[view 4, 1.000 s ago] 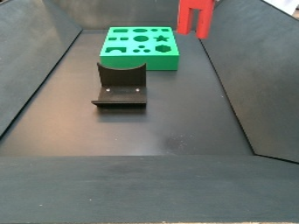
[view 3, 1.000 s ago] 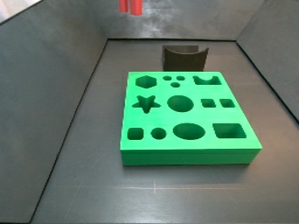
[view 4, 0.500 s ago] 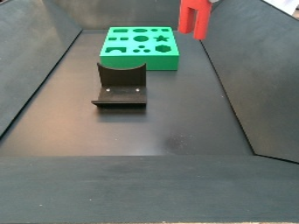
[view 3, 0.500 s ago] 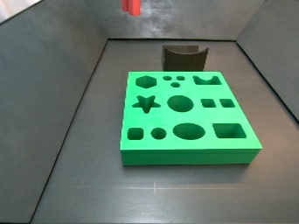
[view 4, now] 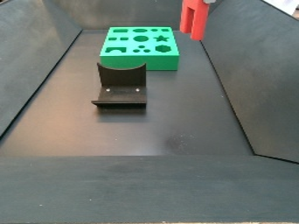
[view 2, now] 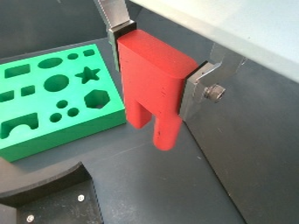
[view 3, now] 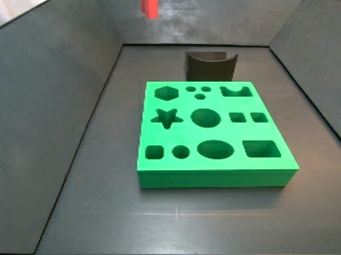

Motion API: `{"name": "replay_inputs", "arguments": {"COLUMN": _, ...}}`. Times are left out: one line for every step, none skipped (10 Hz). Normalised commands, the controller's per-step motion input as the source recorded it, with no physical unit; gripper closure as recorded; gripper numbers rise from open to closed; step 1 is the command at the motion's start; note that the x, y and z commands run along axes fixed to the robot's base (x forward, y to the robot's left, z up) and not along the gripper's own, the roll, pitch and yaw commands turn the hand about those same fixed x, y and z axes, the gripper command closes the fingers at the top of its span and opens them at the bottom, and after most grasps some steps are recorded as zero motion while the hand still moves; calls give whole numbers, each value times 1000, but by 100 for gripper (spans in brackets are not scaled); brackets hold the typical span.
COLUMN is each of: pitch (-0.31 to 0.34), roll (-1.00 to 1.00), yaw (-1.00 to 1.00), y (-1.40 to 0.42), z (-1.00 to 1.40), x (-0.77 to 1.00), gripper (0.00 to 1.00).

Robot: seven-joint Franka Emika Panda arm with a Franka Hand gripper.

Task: Pick up the square-circle object. Move up. Rotate the square-circle object. Move to above the board. Insert the square-circle object.
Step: Rotate the square-circle object.

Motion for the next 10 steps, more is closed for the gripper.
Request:
{"name": "replay_inputs", "arguments": {"pitch": -2, "roll": 0, "yaw": -1000, "y": -6, "z": 0, "x": 21, "gripper": 100}}
{"name": "replay_inputs", "arguments": {"pitch": -2, "roll": 0, "yaw": -1000, "y": -2, "z": 0, "x": 20, "gripper": 100}}
{"name": "replay_inputs", "arguments": {"pitch": -2, "roll": 0, "yaw": -1000, "y": -2, "z": 0, "x": 20, "gripper": 100}}
{"name": "replay_inputs", "arguments": {"pitch": -2, "roll": 0, "yaw": -1000, "y": 0, "z": -1, "x": 19, "gripper": 100}}
{"name": "replay_inputs", "arguments": {"pitch": -2, "roll": 0, "yaw": -1000, "y": 1, "z": -1, "x": 18, "gripper": 100}}
{"name": "replay_inputs", "arguments": {"pitch": -2, "roll": 0, "yaw": -1000, "y": 3, "z": -2, "x": 18, "gripper": 100}}
{"name": "replay_inputs", "arguments": {"pitch": -3, "roll": 0, "yaw": -1000, "y": 3, "z": -2, "x": 18, "gripper": 100}}
{"name": "replay_inputs", "arguments": {"pitch": -3, "roll": 0, "yaw": -1000, "y": 4, "z": -2, "x": 17, "gripper": 100}}
{"name": "replay_inputs", "arguments": {"pitch": -3, "roll": 0, "yaw": -1000, "y": 4, "z": -2, "x": 17, "gripper": 100}}
{"name": "replay_inputs", "arguments": {"pitch": -3, "roll": 0, "yaw": -1000, "y": 4, "z": -3, "x": 17, "gripper": 100}}
